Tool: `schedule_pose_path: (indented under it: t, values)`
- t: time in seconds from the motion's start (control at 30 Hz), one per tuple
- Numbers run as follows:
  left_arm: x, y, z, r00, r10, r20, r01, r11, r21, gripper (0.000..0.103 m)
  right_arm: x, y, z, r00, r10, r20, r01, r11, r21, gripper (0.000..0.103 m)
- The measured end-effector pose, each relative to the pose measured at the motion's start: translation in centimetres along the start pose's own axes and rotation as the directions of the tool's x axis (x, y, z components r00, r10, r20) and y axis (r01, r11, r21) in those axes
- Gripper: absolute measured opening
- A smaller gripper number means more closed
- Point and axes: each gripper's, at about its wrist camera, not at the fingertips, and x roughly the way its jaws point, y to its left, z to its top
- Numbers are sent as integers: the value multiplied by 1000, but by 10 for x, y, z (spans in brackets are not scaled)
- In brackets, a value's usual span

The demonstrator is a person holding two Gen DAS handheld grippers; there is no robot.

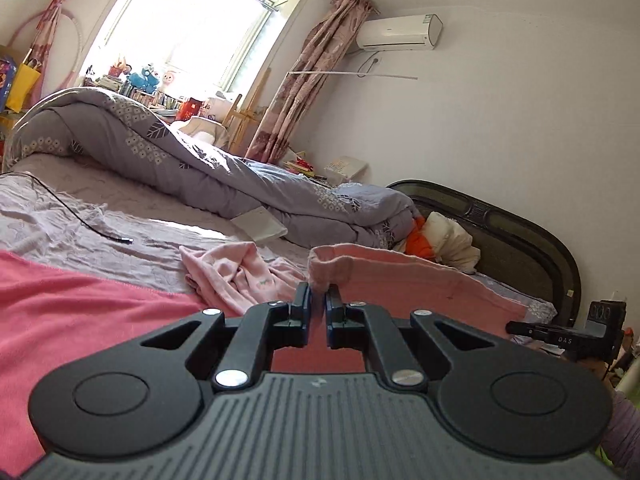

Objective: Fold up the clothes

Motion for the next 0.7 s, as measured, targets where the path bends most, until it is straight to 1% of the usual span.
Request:
schedule_pose_path:
  t: [0.07,0.1,0.13,0.23,0.27,0.3,0.33,0.37,0.4,0.43,0.47,0.5,0.53,0.57,0.6,0.63,0.67,0.7]
  values:
    - [-30,-5,-32,999,15,-48,-16,1000,-14,8,-26,7,-32,998,4,-70,-4,1000,-2,9]
    - [-41,-7,-49,995,50,-81,-52,999,-14,9,-34,10,-51,993,2,-116,-2,1000,4,9]
    - [-52,-9,-67,990,86,-114,-88,996,-12,9,-40,12,-70,987,1,-162,1,1000,17,9]
    - [-75,-2,-105,967,171,-191,-188,979,-77,9,-47,20,-127,957,-15,-289,37,997,69,10]
    - [-80,3,-114,958,191,-213,-218,970,-111,9,-50,23,-142,953,-26,-302,52,996,78,10]
    - [-86,8,-121,953,206,-222,-240,960,-142,9,-56,26,-149,958,-28,-286,57,994,95,11]
    - [-92,13,-128,948,219,-231,-262,950,-173,9,-62,26,-151,963,-23,-270,58,991,122,11]
    - [-97,13,-129,948,230,-219,-271,945,-184,9,-67,25,-151,966,-18,-257,60,986,153,11]
    - [-101,12,-130,949,241,-205,-280,940,-194,9,-71,23,-148,970,-16,-244,62,981,182,14]
    - [-106,12,-130,949,251,-192,-289,935,-204,9,-74,21,-145,973,-16,-229,64,977,202,21]
    - [-105,7,-127,945,264,-193,-299,937,-182,9,-76,17,-142,976,-12,-215,62,973,223,25]
    - [-101,-1,-124,943,268,-199,-300,941,-156,20,-78,13,-139,979,-4,-204,55,967,247,34]
    - [-97,-9,-120,941,271,-205,-301,945,-129,50,-80,9,-135,981,5,-192,48,961,271,38]
    - [-92,-18,-118,942,262,-210,-290,950,-118,64,-80,6,-134,983,14,-184,42,955,294,39]
    - [-87,-27,-115,947,247,-204,-275,954,-118,91,-79,5,-135,983,23,-180,35,948,316,41]
    - [-83,-32,-114,956,229,-185,-254,959,-128,97,-79,3,-136,984,33,-175,29,941,337,44]
    - [-80,-35,-112,965,200,-168,-226,963,-148,97,-78,1,-137,985,42,-170,22,933,359,46]
    - [-77,-33,-109,971,179,-160,-208,960,-186,97,-77,0,-138,985,51,-165,16,925,380,47]
